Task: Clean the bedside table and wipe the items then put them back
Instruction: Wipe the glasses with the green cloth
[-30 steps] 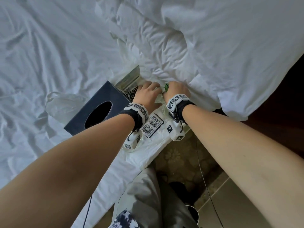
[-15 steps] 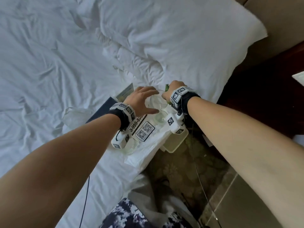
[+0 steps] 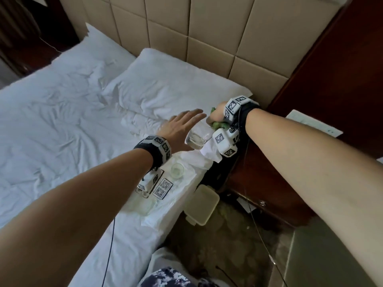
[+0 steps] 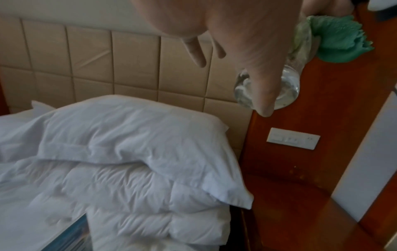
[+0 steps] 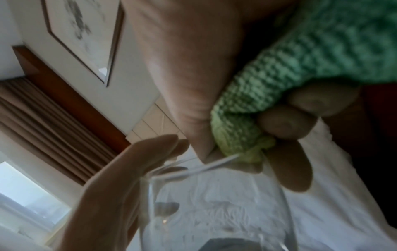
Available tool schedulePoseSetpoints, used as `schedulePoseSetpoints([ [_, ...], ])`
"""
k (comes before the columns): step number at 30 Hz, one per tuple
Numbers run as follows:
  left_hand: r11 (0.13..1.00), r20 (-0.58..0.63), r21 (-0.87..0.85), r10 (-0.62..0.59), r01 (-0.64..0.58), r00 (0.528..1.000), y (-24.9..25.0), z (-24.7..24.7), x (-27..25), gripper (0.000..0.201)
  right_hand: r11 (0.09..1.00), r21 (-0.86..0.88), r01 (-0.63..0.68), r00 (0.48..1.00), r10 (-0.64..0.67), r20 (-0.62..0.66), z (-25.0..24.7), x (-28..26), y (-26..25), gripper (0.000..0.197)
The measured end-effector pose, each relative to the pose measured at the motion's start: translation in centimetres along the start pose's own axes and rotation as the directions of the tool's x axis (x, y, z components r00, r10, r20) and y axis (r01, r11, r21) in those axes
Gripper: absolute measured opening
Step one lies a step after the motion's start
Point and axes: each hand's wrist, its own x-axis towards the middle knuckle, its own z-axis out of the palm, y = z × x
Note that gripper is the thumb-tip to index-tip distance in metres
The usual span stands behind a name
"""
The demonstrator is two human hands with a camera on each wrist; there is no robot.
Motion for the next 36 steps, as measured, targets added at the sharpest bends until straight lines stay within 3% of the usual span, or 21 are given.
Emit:
schedulePoseSetpoints([
  [5, 0.994, -0.124, -0.002, 0.112, -0.113, 0.986, 7.4, -3.1, 1.4, 0.103, 0.997, 0.076, -0.021, 1.0, 0.023, -0.018, -0.5, -6.0, 4.8, 0.052],
  [8, 0.99, -0.149, -0.003, 0.142, -0.144, 0.979, 11.2, -4.6, 2.2, 0.1, 0.986, 0.163, -0.039, 0.996, 0.052, -0.076, -0.6, -9.7, 8.1, 0.033],
  [10, 0.992, -0.158, -0.024, 0.122, -0.127, 0.98, 13.6, -5.5, 2.9, 0.096, 0.974, 0.224, -0.046, 0.974, 0.093, -0.204, -0.8, -12.0, 10.1, 0.027],
  [13, 0.992, -0.188, -0.09, 0.073, -0.091, 0.98, 16.4, -6.7, 4.0, 0.094, 0.93, 0.368, -0.008, 0.929, 0.143, -0.341, -1.5, -15.0, 13.1, 0.039],
  [16, 0.986, -0.229, -0.145, 0.044, -0.079, 0.972, 18.8, -7.9, 5.5, 0.099, 0.839, 0.539, 0.066, 0.908, 0.173, -0.381, -2.3, -17.5, 15.9, 0.031],
  [19, 0.977, -0.261, -0.205, -0.004, -0.052, 0.965, 21.0, -9.3, 7.3, 0.102, 0.754, 0.643, 0.137, 0.869, 0.219, -0.443, -2.7, -19.6, 18.1, 0.037],
  [26, 0.933, -0.357, -0.356, -0.082, -0.054, 0.93, 23.2, -11.7, 10.6, 0.1, 0.669, 0.706, 0.233, 0.807, 0.273, -0.524, -4.0, -21.7, 20.8, 0.033],
  [30, 0.891, -0.371, -0.45, -0.132, -0.054, 0.919, 23.4, -13.5, 12.3, 0.094, 0.668, 0.678, 0.305, 0.708, 0.318, -0.631, -4.5, -22.3, 21.0, 0.024],
  [36, 0.815, -0.357, -0.563, -0.092, -0.135, 0.93, 22.7, -16.3, 14.7, 0.095, 0.728, 0.545, 0.415, 0.398, 0.393, -0.829, -5.8, -22.9, 21.2, 0.027],
])
